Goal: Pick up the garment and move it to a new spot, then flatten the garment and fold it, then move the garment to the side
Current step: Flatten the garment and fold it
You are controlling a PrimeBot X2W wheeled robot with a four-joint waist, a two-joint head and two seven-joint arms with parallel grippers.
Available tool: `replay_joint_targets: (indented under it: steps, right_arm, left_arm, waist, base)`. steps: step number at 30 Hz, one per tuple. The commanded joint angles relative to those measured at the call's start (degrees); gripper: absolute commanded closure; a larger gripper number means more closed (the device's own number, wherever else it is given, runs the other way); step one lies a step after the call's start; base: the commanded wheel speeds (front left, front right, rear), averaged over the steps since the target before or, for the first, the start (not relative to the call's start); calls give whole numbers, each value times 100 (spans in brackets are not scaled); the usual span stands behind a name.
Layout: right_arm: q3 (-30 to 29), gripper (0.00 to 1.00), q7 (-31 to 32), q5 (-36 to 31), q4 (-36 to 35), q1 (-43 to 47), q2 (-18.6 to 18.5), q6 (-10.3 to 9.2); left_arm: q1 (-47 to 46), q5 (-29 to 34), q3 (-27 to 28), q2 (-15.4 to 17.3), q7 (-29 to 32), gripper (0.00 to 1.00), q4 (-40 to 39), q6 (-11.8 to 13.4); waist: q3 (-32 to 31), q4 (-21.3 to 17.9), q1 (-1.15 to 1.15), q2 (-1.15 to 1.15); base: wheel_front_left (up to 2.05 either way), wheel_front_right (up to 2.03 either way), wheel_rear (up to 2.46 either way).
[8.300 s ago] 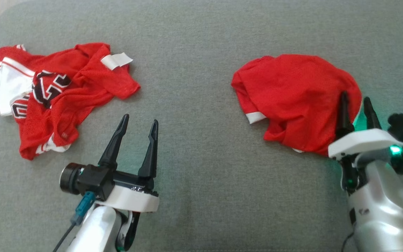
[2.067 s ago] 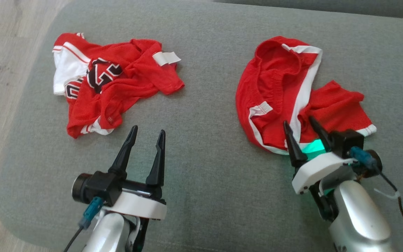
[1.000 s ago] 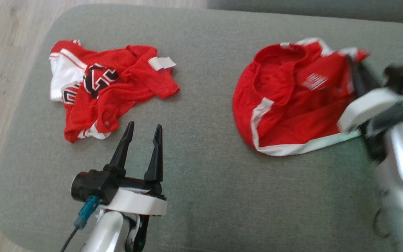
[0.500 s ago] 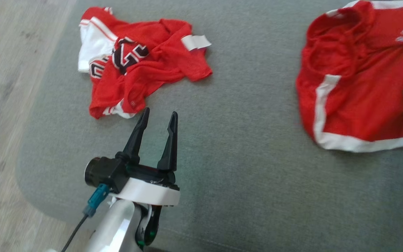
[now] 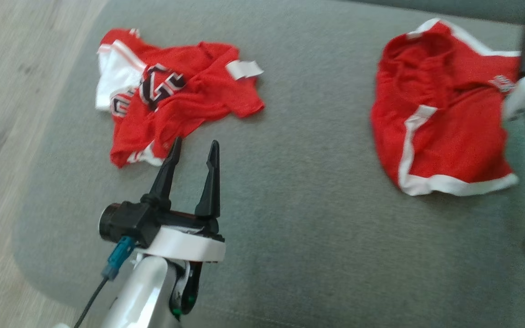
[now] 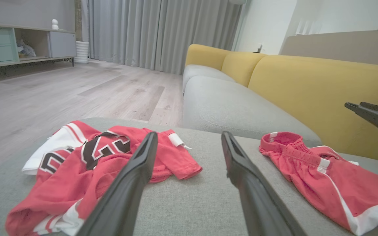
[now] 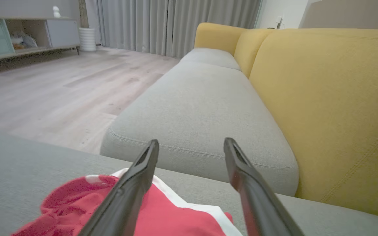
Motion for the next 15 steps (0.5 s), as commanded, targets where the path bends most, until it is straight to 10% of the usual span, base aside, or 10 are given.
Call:
replay_joint_targets:
  steps: [1, 15]
  right_arm:
    - [126, 0, -161, 82, -237, 125, 272, -4]
    - [945, 0, -282, 1394, -2410, 2499, 1235, -4]
  left_arm:
    - [-14, 96, 281, 18, -54, 0, -132, -21]
    - [417, 322, 587, 32, -54, 0, -153, -83]
  waist:
    - [-333, -328, 0, 0]
    - [-941, -1228, 0, 0]
  base:
    - [0, 0, 0]
    - [0, 0, 0]
